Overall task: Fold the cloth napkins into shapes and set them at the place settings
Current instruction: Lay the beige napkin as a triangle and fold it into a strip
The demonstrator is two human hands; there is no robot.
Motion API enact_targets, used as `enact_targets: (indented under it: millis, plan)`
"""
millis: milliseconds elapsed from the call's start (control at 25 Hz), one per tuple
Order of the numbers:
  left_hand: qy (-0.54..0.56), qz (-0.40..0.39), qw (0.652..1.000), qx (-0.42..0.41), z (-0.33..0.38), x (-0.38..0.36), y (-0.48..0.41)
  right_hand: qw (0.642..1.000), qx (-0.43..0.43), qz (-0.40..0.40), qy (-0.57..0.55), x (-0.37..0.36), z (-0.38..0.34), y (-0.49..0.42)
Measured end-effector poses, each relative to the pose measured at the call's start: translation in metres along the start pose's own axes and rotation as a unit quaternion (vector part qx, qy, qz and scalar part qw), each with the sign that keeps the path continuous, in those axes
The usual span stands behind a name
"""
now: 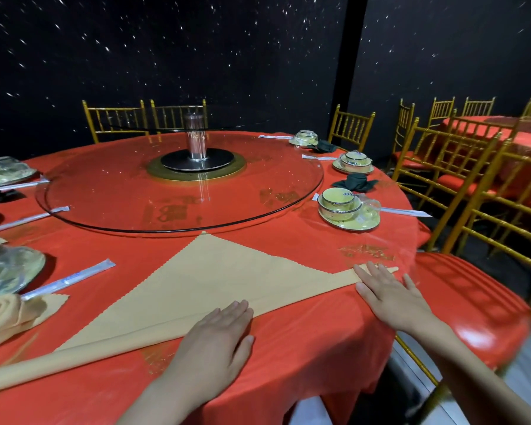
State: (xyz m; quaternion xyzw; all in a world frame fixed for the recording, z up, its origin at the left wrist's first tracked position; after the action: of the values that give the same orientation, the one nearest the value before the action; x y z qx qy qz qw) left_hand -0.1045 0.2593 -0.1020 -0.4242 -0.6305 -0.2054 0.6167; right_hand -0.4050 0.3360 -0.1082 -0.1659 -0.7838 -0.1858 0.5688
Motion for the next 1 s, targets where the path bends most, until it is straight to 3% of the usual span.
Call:
enact_targets:
  millis: [80, 200, 320, 400, 480, 680, 1000]
  plan:
    - [0.011, -0.014, 1.0, -0.001, 0.001, 0.001, -0.002, 0.999, -0.001, 0.028, 0.018, 0.008, -0.008, 0.002]
    - [0.058, -0.038, 0.998, -0.002, 0.005, 0.006, -0.005, 0.991, 0.111, 0.075, 0.016, 0.014, -0.07, 0.017]
    - [0.054, -0.067, 0.996, -0.002, 0.007, 0.006, -0.004, 0.971, 0.237, 0.002, -0.042, -0.014, -0.157, 0.042]
    - [0.077, -0.077, 0.994, 0.007, 0.005, 0.005, -0.002, 0.959, 0.276, -0.031, -0.061, -0.032, -0.195, 0.052]
    - [0.103, -0.081, 0.991, 0.015, 0.0, 0.005, 0.002, 0.957, 0.282, -0.044, -0.059, -0.047, -0.205, 0.053]
    - [-0.007, -0.11, 0.993, 0.029, -0.032, 0.008, 0.038, 0.958, 0.281, -0.052, -0.011, -0.06, -0.2, 0.051]
    - [-0.021, -0.159, 0.983, 0.093, -0.108, 0.016, 0.117, 0.957, 0.283, -0.064, 0.032, -0.065, -0.198, 0.045]
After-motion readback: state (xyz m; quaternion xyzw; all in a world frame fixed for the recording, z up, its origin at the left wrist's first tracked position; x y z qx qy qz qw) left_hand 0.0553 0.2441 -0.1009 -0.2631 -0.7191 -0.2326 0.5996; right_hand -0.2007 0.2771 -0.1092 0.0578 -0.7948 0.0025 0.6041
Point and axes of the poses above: each hand's wrist, its own y-axis away from the middle knuckle, its own x-axis out of the back of the hand, z = x × y, the point moved 8 cm from there along -y, towards the middle knuckle, and after that the axes turned 14 degrees about -y, right-handed, at the moved point
